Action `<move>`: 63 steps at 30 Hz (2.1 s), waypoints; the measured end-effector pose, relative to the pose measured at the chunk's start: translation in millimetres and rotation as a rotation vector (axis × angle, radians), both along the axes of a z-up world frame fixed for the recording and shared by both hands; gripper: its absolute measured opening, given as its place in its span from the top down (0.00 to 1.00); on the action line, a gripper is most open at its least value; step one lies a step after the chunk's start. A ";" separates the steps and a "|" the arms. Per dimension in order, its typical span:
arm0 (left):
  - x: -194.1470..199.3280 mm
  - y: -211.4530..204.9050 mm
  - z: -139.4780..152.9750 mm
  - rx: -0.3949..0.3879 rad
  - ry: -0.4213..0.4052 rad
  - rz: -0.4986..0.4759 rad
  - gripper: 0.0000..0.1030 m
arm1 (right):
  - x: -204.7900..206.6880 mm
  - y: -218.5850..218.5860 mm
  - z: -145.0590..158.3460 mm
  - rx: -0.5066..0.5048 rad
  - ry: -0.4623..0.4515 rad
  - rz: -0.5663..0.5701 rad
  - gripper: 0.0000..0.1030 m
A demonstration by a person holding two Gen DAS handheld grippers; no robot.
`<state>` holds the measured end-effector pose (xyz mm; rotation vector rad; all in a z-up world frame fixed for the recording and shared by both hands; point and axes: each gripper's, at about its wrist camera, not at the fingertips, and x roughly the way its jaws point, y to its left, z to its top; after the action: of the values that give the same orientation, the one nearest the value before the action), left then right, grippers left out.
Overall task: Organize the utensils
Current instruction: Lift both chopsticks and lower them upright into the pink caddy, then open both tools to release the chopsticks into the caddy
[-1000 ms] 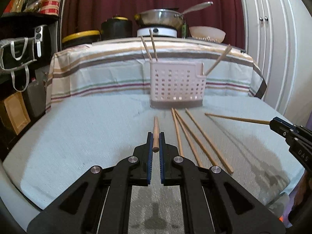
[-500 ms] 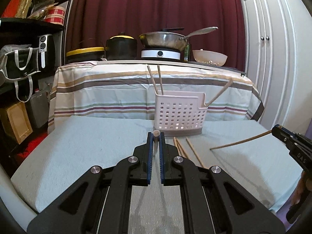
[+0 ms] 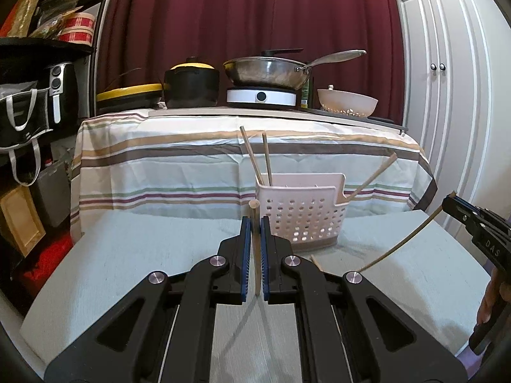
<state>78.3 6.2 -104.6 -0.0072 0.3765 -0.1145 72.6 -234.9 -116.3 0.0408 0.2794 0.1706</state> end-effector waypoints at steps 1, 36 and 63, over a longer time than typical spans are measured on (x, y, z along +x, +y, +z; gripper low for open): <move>4.5 -0.2 1.9 0.001 0.001 -0.005 0.94 | 4.0 -0.1 1.8 0.003 -0.002 0.001 0.93; 111.9 -39.0 150.0 -0.064 -0.264 -0.142 0.94 | 93.1 -17.5 113.5 0.105 -0.196 0.066 0.93; 175.0 -60.6 69.9 -0.006 -0.133 -0.104 0.45 | 144.7 -5.6 53.0 0.085 -0.045 0.058 0.63</move>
<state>253.3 -54.4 -34.6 0.0142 0.2433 -0.2181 217.4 -240.5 -63.3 0.1135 0.2282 0.2408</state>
